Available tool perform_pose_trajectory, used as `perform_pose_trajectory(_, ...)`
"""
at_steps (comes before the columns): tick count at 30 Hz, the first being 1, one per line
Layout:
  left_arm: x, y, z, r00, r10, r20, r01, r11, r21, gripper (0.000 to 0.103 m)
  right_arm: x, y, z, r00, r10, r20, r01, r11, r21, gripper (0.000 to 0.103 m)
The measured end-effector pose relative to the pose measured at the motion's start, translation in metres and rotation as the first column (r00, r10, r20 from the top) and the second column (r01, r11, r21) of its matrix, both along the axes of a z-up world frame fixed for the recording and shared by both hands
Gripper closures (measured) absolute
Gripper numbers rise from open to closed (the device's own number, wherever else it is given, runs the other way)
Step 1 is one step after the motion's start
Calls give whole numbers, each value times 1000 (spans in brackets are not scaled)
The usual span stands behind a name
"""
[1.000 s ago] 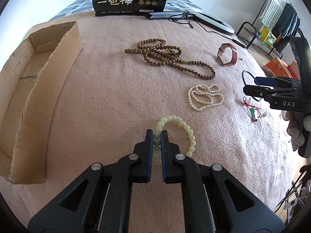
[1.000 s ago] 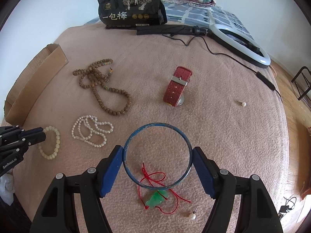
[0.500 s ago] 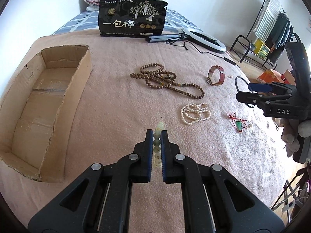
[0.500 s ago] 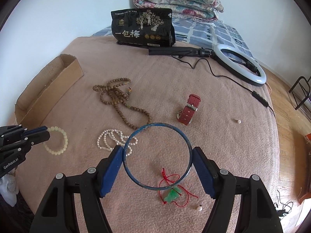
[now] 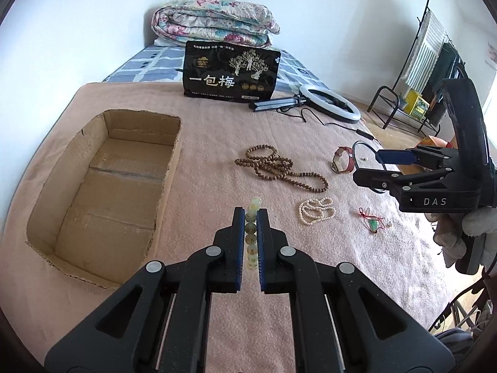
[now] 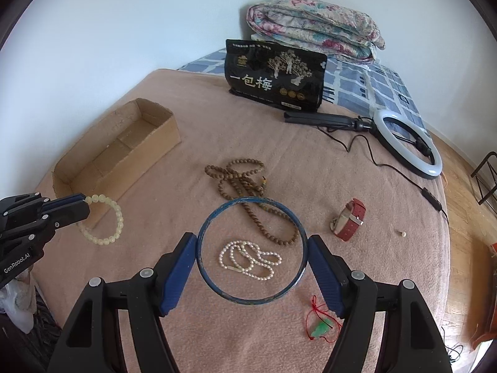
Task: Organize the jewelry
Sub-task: 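Carry the bracelet with left gripper while right gripper carries the bangle to the cardboard box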
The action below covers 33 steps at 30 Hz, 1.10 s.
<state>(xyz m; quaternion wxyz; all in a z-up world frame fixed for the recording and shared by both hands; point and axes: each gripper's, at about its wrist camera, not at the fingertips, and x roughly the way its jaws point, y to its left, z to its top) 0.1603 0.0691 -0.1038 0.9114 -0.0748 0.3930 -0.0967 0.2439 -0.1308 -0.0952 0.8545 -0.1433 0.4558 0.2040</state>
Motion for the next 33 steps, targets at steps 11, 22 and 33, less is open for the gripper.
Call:
perform_pose_trajectory(11,-14,71,18,991,126,40,-126,992,-2,98,-1,76,12,994,107,24,-107,994,33,29)
perform_pose_trajectory(22,-15,141,12,972,235,21,-235,972,16,98,9,155,2,979,202,12,-203,978,48,29)
perform_pose_trajectory(33,-10,168,-13,959,280,-51,-281,960,-11,98,21,210,-21,970,244,-3,-243,967,78,28)
